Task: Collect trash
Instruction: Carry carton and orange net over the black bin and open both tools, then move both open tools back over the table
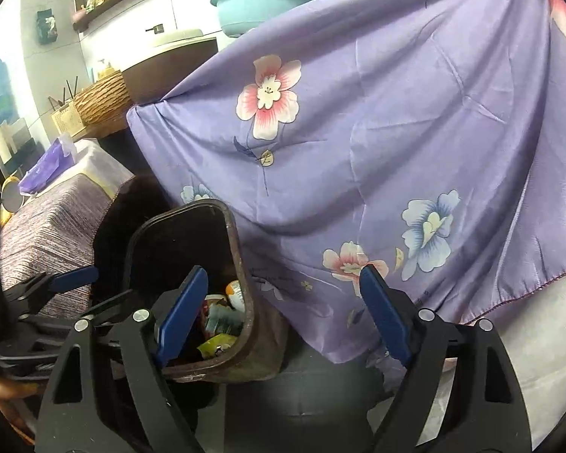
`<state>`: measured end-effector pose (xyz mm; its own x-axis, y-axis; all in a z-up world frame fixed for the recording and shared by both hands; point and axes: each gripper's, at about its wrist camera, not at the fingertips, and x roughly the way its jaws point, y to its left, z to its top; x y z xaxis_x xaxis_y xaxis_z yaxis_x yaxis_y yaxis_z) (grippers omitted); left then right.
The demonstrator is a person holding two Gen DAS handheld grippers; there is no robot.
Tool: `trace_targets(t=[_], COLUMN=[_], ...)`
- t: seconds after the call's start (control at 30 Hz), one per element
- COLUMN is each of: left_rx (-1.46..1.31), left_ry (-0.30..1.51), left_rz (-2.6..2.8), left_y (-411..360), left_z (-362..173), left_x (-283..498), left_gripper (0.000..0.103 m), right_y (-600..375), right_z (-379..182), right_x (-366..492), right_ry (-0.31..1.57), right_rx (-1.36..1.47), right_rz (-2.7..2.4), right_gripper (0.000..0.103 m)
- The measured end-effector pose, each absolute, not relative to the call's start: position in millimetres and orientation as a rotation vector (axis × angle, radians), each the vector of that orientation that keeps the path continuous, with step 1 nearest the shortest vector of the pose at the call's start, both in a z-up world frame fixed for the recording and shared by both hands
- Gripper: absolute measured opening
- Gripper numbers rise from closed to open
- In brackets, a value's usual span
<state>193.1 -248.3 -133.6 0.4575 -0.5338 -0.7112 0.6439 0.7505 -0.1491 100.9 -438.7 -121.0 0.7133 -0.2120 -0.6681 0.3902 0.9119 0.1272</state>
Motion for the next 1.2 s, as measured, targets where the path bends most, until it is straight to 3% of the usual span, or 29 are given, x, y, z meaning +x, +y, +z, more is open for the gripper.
trace_targets(t=[0.43, 1.2], left_rx=[0.159, 0.216], left_ry=[0.713, 0.712], left_rz=[-0.677, -0.306], left_y=[-172.6, 2.9], left_z=[-64.6, -39.3], left_x=[153.8, 166.2], left_gripper=[0.097, 0.098], right_y=[-398.2, -248.5], right_z=[-117.7, -72.1], right_x=[126.3, 201.7], right_ry=[0.704, 0.688], right_rx=[0.281, 0.126], right_rz=[-0.192, 0.218], right_gripper=[0.087, 0.092])
